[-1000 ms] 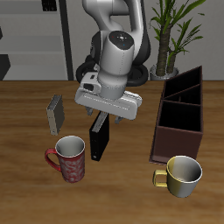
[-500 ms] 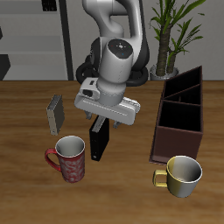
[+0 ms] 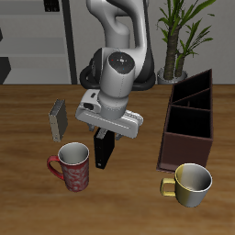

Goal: Place the black book into the left desk caddy's front compartment

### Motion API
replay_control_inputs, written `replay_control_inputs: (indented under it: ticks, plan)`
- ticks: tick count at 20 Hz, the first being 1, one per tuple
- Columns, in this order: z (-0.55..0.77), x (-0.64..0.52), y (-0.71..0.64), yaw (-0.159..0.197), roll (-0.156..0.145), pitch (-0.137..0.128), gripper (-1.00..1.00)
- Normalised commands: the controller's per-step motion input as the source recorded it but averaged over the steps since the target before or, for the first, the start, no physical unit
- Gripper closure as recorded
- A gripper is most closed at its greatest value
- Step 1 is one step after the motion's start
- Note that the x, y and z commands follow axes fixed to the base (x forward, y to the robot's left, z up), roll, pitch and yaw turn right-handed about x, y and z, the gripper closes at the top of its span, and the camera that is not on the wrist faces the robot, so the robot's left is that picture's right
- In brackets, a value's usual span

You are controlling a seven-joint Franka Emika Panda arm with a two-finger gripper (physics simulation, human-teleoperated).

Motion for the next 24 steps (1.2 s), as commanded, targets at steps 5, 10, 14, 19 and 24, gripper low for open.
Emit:
replay_control_inputs:
  ticks: [5, 10, 14, 19, 24]
  plan:
    - [-0.12, 0.00, -0.09, -0.027, -0.001, 0.016, 1.00]
    - [0.13, -0.07, 0.17, -0.003, 0.033, -0.019, 1.00]
    - [0.36, -0.22, 0.25, 0.011, 0.021, -0.037, 1.00]
    - [0.38, -0.30, 0.24, 0.021, 0.018, -0.045, 1.00]
    - [0.31, -0.38, 0.19, 0.005, -0.025, -0.034, 1.00]
